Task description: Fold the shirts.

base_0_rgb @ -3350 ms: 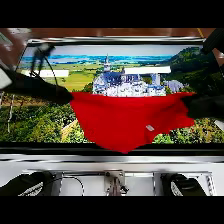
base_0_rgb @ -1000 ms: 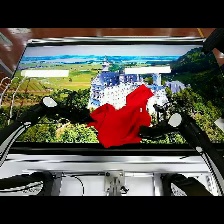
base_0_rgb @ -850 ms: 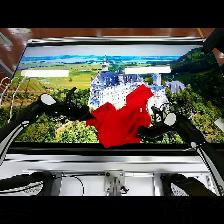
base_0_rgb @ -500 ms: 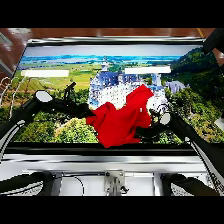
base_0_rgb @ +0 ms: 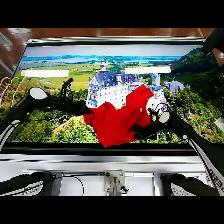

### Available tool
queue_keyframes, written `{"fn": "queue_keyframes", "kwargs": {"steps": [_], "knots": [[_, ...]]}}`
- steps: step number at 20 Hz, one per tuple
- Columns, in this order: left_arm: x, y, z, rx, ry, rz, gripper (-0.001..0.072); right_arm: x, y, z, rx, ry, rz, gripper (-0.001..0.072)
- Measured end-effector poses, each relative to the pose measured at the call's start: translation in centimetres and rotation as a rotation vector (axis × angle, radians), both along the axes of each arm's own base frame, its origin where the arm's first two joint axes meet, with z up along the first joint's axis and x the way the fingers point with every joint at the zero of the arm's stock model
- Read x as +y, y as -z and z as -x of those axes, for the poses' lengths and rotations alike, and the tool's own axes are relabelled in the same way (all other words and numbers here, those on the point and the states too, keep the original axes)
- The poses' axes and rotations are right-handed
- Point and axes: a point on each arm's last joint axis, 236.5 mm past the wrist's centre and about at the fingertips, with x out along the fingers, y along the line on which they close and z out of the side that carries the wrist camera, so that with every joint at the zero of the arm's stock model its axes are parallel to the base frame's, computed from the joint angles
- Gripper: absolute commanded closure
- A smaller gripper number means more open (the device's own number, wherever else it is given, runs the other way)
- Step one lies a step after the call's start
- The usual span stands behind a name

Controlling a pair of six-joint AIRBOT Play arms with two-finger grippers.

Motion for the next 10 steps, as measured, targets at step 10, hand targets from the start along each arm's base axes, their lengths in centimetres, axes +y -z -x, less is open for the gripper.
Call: {"fn": "queue_keyframes", "kwargs": {"steps": [10], "knots": [[8.2,-24.5,-5.0,-0.721,-0.057,-0.249,0.0679,-6.0,-39.7,-10.0,-1.181,0.019,0.175,0.0643]]}}
